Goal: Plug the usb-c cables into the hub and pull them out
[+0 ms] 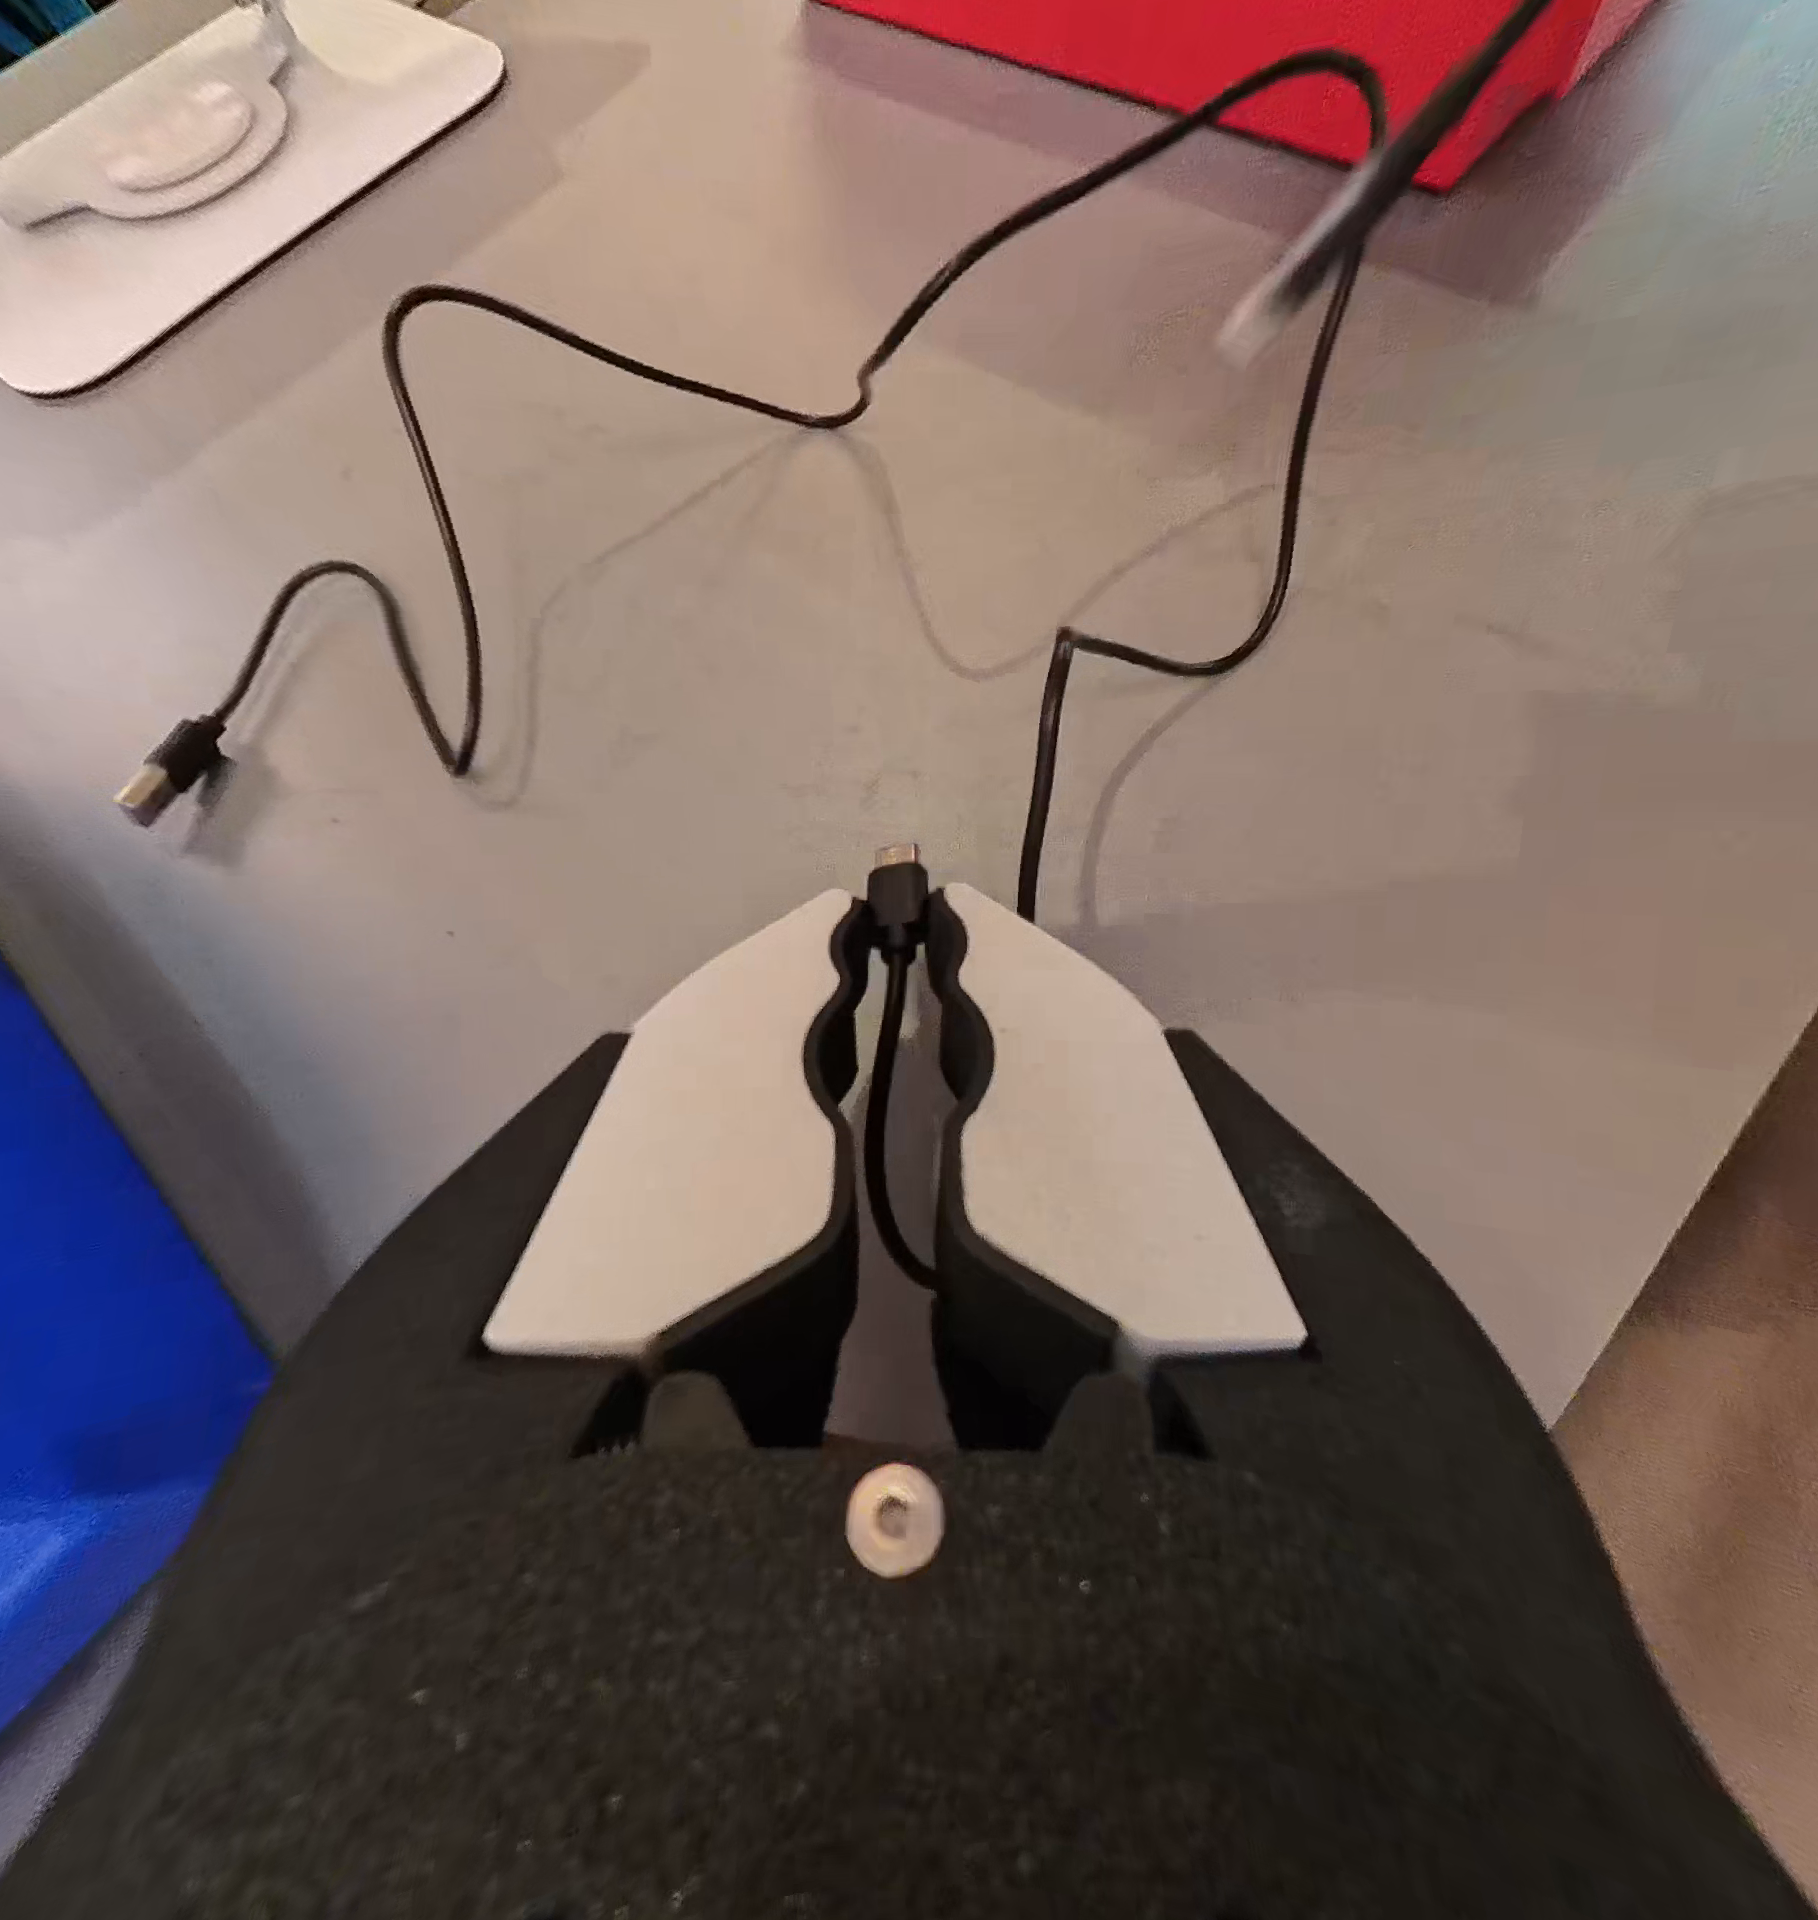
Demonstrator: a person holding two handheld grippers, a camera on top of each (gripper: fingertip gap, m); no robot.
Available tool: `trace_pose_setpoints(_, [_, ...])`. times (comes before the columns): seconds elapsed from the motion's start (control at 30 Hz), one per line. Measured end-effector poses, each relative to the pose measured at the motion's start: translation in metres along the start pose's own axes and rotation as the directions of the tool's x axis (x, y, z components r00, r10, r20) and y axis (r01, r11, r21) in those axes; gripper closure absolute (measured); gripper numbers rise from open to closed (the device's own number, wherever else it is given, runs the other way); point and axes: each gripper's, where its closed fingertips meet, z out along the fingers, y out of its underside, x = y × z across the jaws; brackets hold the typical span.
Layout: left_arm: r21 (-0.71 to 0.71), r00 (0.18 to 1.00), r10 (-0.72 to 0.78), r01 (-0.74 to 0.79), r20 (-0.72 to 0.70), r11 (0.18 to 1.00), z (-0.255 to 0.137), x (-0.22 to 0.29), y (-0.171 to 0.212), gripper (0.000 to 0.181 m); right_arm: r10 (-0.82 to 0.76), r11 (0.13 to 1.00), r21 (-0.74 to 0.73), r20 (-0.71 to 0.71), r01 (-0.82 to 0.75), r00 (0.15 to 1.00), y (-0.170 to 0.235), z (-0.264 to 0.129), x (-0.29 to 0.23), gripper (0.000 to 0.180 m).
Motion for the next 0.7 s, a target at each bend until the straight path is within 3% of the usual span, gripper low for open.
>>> trace_pose_setpoints(0.13, [-0.003,0.999,-0.032,0.032,0.006,0.999,-0.004,-0.009,0.006,0.171,0.137,0.98,0.157,-0.09,-0.122,0.987,-0.063,-0.036,0.106,0.17])
trace_pose_setpoints(0.27, [0.004,0.998,-0.055,0.055,0.008,0.998,-0.008,-0.016,0.009,0.171,0.134,0.982,0.156,-0.192,-0.105,0.972,-0.069,-0.042,0.203,0.17])
trace_pose_setpoints(0.4, [0.011,0.999,-0.054,0.054,-0.002,0.998,-0.008,-0.015,0.007,0.171,0.067,0.997,-0.034,-0.16,-0.074,0.985,0.011,-0.004,0.242,0.17])
trace_pose_setpoints(0.47, [0.008,0.999,-0.032,0.032,-0.003,0.999,-0.008,-0.011,0.006,0.171,0.149,0.982,-0.109,-0.063,-0.156,0.987,0.072,0.016,0.236,0.17])
trace_pose_setpoints(0.57, [0.002,1.0,0.01,-0.01,0.004,1.0,-0.008,-0.006,0.005,0.171,0.339,0.919,-0.251,0.105,-0.305,0.935,0.158,0.031,0.208,0.17])
trace_pose_setpoints(0.7, [0.005,0.999,0.032,-0.032,-0.009,0.999,-0.008,0.002,0.004,0.171,0.365,0.796,-0.563,0.153,-0.222,0.918,0.245,0.022,0.191,0.17])
